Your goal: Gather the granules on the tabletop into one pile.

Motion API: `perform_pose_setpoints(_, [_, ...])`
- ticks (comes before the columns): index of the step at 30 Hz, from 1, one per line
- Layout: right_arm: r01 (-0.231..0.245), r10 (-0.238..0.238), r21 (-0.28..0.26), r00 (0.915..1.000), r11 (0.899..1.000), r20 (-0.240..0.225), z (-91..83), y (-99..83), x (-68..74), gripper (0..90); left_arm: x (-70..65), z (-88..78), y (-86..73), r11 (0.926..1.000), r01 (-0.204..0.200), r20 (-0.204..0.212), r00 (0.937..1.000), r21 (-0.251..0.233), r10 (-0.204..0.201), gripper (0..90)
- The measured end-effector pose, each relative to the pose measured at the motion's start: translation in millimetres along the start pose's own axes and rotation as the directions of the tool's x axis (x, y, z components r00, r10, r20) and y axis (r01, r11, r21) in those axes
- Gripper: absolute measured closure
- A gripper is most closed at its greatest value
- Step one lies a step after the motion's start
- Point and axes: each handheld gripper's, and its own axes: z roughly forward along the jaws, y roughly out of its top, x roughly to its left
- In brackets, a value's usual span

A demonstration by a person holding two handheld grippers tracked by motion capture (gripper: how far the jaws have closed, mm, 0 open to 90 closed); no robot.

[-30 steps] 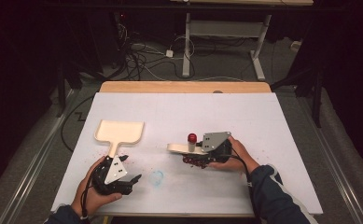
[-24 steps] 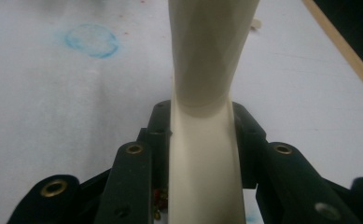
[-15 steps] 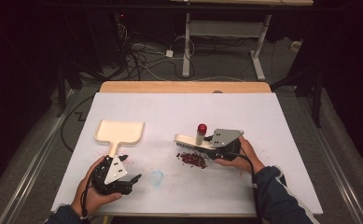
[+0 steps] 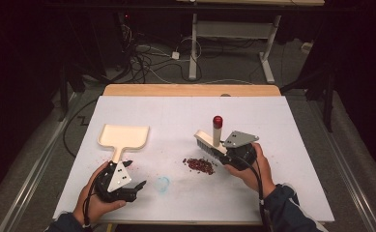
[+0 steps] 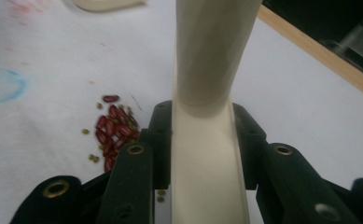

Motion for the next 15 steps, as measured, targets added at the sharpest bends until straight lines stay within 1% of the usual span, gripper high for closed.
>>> perform_pose_setpoints(1, [-0.005,0.002,0.056,0.9982,0.998,0.060,2.6,-2.8,6.1,67.2,-0.2,-0.2,0.2,1.0000,-0.003,0.001,1.0000,-0.001,0.003,21.4])
perform_pose_setpoints(2, [-0.016,0.011,0.068,0.9969,0.998,0.078,4.3,-4.0,8.2,67.1,-0.5,-0.1,0.3,1.0000,-0.003,0.002,1.0000,-0.001,0.003,21.5])
perform_pose_setpoints(3, [-0.016,0.011,0.068,0.9969,0.998,0.078,4.3,-4.0,8.2,67.1,-0.5,0.2,0.4,1.0000,-0.004,0.003,1.0000,-0.001,0.004,21.5])
perform_pose_setpoints(4, [-0.045,0.038,0.065,0.9947,0.997,0.096,6.4,-5.2,10.3,67.1,-0.3,0.4,0.6,1.0000,-0.006,0.004,1.0000,0.001,0.006,21.5])
perform_pose_setpoints(5, [-0.060,0.051,0.071,0.9918,0.996,0.117,8.6,-3.4,15.9,67.2,-0.1,0.7,0.9,1.0000,-0.007,0.004,1.0000,0.001,0.007,21.5])
perform_pose_setpoints(6, [-0.060,0.051,0.071,0.9918,0.996,0.117,8.6,-3.4,15.9,67.2,-0.1,0.9,1.2,1.0000,-0.006,0.005,1.0000,0.001,0.006,21.5])
perform_pose_setpoints(7, [-0.060,0.051,0.073,0.9915,0.996,0.120,11.2,0.0,23.9,67.2,-0.1,1.2,1.4,1.0000,-0.006,0.006,1.0000,0.000,0.006,21.6])
perform_pose_setpoints(8, [-0.073,0.064,0.075,0.9919,0.995,0.110,13.0,1.3,28.5,67.2,0.0,1.5,1.6,1.0000,-0.009,0.007,0.9999,0.000,0.009,21.7])
perform_pose_setpoints(9, [-0.073,0.064,0.075,0.9919,0.995,0.110,13.0,1.3,28.5,67.2,-0.1,1.9,1.7,0.9999,-0.010,0.008,0.9999,0.001,0.010,21.7])
perform_pose_setpoints(10, [-0.059,0.048,0.077,0.9895,0.995,0.136,17.6,4.5,38.6,67.2,-0.2,2.2,1.7,1.0000,-0.009,0.009,0.9999,0.001,0.009,21.7])
perform_pose_setpoints(11, [-0.059,0.048,0.077,0.9895,0.995,0.136,17.6,4.5,38.6,67.2,-0.2,2.4,1.7,1.0000,-0.007,0.010,0.9999,0.000,0.007,21.7])
perform_pose_setpoints(12, [-0.056,0.046,0.072,0.9891,0.996,0.140,19.6,6.2,42.0,67.2,-0.3,2.5,1.8,1.0000,-0.007,0.010,0.9999,0.000,0.007,21.7])
perform_pose_setpoints(13, [-0.062,0.053,0.067,0.9901,0.996,0.130,22.1,9.9,45.6,67.2,-0.3,2.5,1.8,1.0000,-0.007,0.010,0.9999,-0.001,0.007,21.7])
perform_pose_setpoints(14, [-0.062,0.053,0.067,0.9901,0.996,0.130,22.1,9.9,45.6,67.2,-0.4,2.5,1.8,1.0000,-0.007,0.011,0.9999,-0.001,0.007,21.7])
perform_pose_setpoints(15, [-0.075,0.068,0.055,0.9904,0.996,0.120,23.3,12.8,46.8,67.2,-0.4,2.5,1.8,1.0000,-0.008,0.010,0.9999,-0.001,0.008,21.7])
